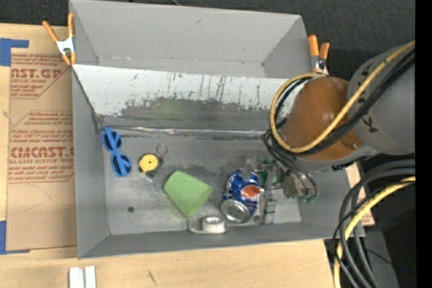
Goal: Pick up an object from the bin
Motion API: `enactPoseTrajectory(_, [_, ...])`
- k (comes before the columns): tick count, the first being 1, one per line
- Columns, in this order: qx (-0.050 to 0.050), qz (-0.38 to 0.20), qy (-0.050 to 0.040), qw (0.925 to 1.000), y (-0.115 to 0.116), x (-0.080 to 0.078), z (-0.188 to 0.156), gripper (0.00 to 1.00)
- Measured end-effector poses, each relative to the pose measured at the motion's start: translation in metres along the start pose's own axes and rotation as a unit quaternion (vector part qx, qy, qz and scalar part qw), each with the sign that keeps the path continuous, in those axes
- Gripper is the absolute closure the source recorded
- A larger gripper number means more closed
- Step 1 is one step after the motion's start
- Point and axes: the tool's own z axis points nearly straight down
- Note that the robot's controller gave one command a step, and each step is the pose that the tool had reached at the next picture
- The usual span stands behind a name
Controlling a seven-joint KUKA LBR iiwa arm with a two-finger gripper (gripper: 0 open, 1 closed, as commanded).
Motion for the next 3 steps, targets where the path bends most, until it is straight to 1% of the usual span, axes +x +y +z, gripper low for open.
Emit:
enactPoseTrajectory(1, [-0.001, 0.048, -0.0128, 0.9988, 0.0134, -0.0142, 0.0493, 0.00])
enactPoseTrajectory(2, [0.000, 0.048, -0.0080, 0.9988, 0.0125, -0.0116, 0.0483, 1.00])
enactPoseTrajectory(3, [0.000, 0.048, -0.0072, 0.9988, 0.0123, -0.0109, 0.0498, 0.00])
